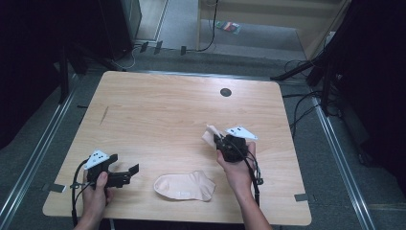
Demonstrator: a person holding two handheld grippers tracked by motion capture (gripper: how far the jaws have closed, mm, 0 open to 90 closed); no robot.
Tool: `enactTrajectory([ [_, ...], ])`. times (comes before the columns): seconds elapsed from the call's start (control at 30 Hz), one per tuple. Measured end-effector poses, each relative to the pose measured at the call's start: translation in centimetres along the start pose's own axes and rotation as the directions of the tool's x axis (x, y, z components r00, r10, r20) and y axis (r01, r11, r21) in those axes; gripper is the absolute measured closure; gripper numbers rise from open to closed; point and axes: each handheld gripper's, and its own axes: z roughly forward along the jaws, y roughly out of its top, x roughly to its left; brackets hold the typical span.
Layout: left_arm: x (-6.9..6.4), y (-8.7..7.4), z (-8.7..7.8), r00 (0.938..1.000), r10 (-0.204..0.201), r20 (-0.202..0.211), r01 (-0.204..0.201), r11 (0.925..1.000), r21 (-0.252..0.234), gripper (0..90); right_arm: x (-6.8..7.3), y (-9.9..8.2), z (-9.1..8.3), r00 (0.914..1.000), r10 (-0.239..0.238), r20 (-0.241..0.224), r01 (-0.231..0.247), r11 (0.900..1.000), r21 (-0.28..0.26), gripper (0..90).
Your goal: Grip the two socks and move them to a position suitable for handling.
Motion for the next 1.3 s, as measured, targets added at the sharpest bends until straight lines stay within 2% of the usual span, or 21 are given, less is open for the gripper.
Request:
enactTrajectory([
  [0.37,-0.1,0.0,0.1,0.9999,0.011,0.000,-0.011,0.9999,-0.001,0.0,2.3,-0.3,0.7,0.9987,-0.033,-0.038,0.033,0.9994,0.004,83.9],
  [0.77,-0.2,-0.1,0.1,0.9998,0.017,0.006,-0.017,0.9999,0.000,0.0,4.5,-0.9,2.4,0.9960,-0.062,-0.064,0.064,0.9974,0.032,83.9],
  [1.03,-0.2,-0.2,0.2,0.9998,0.017,0.006,-0.017,0.9999,0.000,0.0,5.4,-1.4,3.4,0.9946,-0.072,-0.074,0.076,0.9956,0.055,83.9],
  [1.3,-0.2,-0.2,0.2,0.9998,0.017,0.008,-0.017,0.9999,-0.002,0.0,5.8,-2.5,4.4,0.9956,-0.073,-0.058,0.078,0.9936,0.081,83.8],
])
